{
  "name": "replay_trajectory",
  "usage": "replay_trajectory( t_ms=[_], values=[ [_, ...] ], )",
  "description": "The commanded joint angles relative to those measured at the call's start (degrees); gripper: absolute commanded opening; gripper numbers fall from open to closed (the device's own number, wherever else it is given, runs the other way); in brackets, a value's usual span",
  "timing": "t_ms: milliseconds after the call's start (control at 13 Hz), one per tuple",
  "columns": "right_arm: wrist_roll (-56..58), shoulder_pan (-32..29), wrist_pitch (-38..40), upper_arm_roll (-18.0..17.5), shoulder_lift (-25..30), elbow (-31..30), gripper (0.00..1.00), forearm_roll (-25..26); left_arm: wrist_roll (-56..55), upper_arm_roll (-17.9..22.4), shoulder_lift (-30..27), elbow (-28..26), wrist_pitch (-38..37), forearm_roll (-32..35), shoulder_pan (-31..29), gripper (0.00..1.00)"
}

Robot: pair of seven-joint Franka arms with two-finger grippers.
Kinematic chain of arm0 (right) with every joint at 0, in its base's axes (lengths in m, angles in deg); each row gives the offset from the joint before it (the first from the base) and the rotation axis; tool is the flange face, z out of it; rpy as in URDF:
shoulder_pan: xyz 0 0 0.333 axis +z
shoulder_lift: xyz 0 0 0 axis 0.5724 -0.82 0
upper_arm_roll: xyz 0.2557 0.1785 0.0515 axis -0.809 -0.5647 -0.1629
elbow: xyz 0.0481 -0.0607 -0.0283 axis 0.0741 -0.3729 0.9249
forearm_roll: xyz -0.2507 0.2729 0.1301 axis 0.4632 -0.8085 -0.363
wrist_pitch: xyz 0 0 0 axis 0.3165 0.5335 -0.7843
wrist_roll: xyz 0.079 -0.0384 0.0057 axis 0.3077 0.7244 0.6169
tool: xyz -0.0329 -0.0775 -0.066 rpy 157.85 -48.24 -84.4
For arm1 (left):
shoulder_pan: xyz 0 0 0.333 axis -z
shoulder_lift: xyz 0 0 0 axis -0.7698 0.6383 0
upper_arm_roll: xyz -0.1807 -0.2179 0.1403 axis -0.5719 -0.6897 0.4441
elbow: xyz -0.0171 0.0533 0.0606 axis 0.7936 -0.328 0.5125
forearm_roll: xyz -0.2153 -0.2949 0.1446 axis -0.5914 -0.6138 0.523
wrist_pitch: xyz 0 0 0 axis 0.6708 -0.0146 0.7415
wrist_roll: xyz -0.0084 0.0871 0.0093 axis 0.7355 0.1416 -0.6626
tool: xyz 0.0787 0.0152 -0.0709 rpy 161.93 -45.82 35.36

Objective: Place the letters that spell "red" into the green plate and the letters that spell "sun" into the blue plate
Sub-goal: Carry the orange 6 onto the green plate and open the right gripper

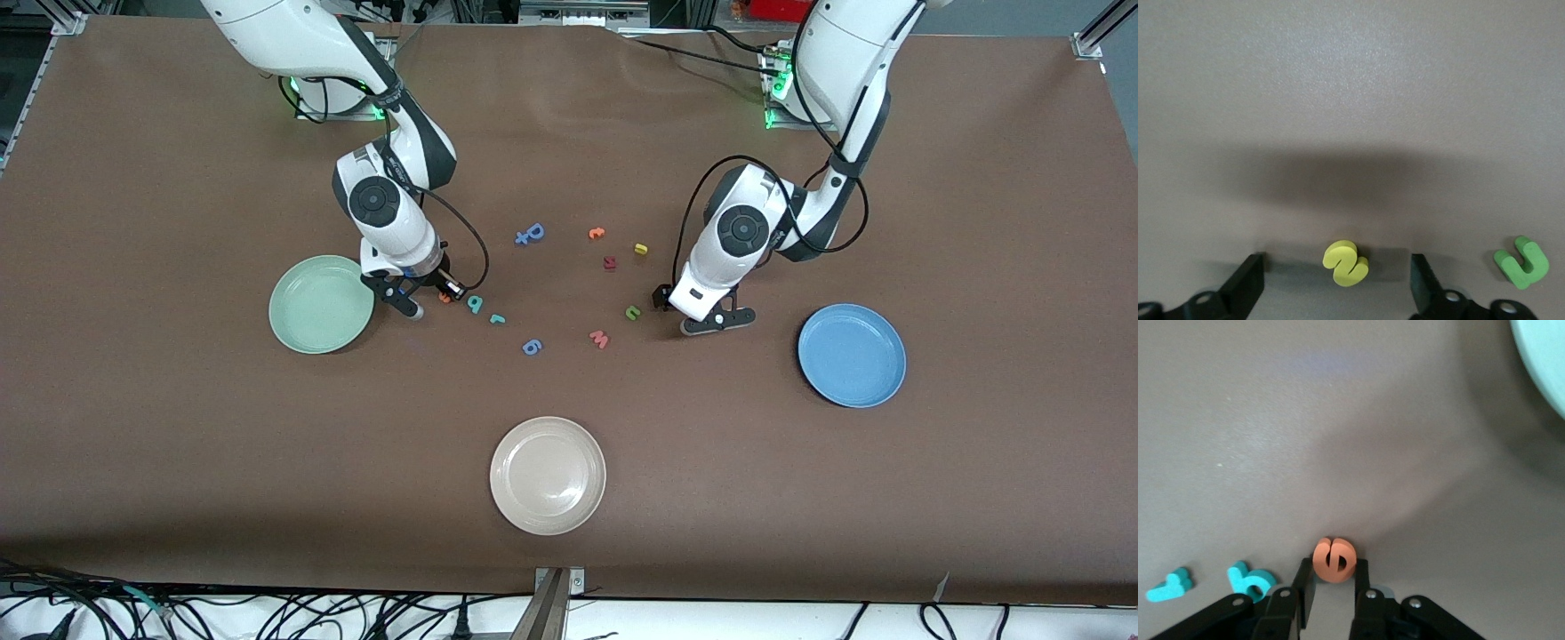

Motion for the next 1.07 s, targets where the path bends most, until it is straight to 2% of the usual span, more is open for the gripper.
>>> replay_trajectory(
  t_ms=[0,154,384,614,768,844,921,998],
  values=[
    [0.9,0.3,0.0,0.5,3.0,-0.4,0.09,0.8,-0.8,0.2,-1.0,-0.8,0.5,-1.4,0.6,0.72],
    [4.8,0.3,4.7,2.6,5.8,-0.3,0.09,0.9,-1.6,0.2,-0.9,-0.6,0.6,-1.4,0.6,0.54],
    [18.0,0.1,14.9,6.9,10.1,-0.2,0.09,0.8,-1.6,0.2,-1.0,-0.6,0.6,-1.4,0.6,0.29],
    [30.4,0.0,19.8,13.3,10.8,-0.3,0.09,0.6,-1.6,0.2,-1.0,-0.6,0.5,-1.4,0.8,0.18],
    [37.0,-0.3,19.9,16.2,9.3,-0.4,0.16,0.6,-1.8,0.2,-1.0,-0.3,0.2,-1.4,0.8,0.15],
    [39.9,-0.6,19.8,17.0,8.1,-0.3,0.25,0.6,-1.6,0.2,-1.3,0.1,-0.5,-1.3,0.3,0.13],
    [41.9,-1.7,19.6,17.3,7.3,-0.3,0.54,0.4,-1.5,0.4,-2.6,0.6,-2.9,-0.7,0.1,0.13],
    [42.0,-1.8,19.6,17.2,7.0,-0.3,1.0,0.4,-1.3,0.8,-3.0,3.2,-8.0,-0.5,-0.5,0.12]
  ],
)
